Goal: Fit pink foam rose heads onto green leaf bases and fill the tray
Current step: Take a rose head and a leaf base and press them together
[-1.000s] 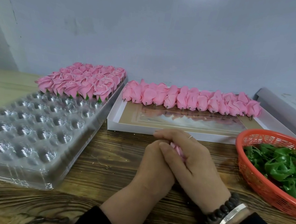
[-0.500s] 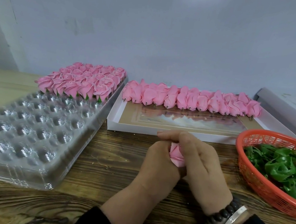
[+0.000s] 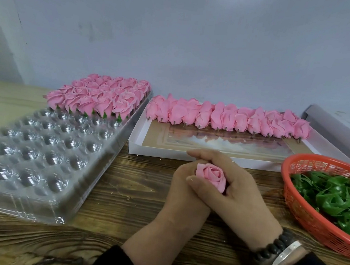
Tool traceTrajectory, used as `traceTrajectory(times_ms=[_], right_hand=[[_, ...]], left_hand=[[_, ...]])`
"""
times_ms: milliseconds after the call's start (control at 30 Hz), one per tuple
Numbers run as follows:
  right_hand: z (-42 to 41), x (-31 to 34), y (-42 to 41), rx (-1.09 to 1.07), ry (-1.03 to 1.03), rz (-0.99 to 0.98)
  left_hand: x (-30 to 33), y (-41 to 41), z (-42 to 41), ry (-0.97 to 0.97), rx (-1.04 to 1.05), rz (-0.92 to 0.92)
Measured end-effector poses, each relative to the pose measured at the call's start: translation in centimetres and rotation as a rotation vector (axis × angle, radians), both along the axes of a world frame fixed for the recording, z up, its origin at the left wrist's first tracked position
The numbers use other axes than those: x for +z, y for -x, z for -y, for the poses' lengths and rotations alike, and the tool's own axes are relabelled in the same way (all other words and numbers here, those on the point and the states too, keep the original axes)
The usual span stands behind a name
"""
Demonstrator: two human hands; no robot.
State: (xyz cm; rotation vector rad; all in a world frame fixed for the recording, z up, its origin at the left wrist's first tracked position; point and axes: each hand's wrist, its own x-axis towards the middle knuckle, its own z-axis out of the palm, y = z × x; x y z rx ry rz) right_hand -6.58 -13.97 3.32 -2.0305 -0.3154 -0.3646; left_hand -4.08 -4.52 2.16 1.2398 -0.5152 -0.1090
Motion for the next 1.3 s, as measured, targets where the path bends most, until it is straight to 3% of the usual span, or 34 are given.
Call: traceTrajectory(times_ms=[233,333,467,533,600,667,800,900,1167,1300], right_hand=[[0.5,0.3,0.1,0.035,0.016,-0.028],[0.1,0.2,0.3,0.017,-0.019,0.037],[-0.7,0.0,0.1,-0.066,-0.100,0.155],[-0.8,-0.2,-0.1,-0.083,-0.056,0.166],[-0.5,-0.1,-0.3,-0.070,0.011,0.133],[0.2,0.1,-0.3,-0.009,0.052,0.049],[0.8,0.9,0.0,0.172,0.115,-0.195],[1.0,1.3,0.2,0.233,0.044,-0.244],[1.2,0.2,0.0,0.117,0.020,-0.106],[0.9,0.0,0.1,0.045,-0.084,0.010]], left_hand=[[0.1,-0.3,-0.3,-0.005,-0.005,0.071],[0.0,-0.3,-0.3,0.004,-0.026,0.018],[0.0,0.1,0.2,-0.232,0.084,0.111],[0.2,0.2,0.4,-0.258,0.096,0.091],[0.4,0.2,0.3,-0.324,0.110,0.115],[0.2,0.0,-0.2,-0.417,-0.003,0.130],[0.5,0.1,-1.3,-0.531,-0.314,-0.094],[0.7,0.2,-1.5,-0.574,-0.284,-0.017],[0.9,-0.5,-1.1,-0.372,-0.085,0.177],[0.5,-0.2,-0.5,-0.349,-0.029,0.136]])
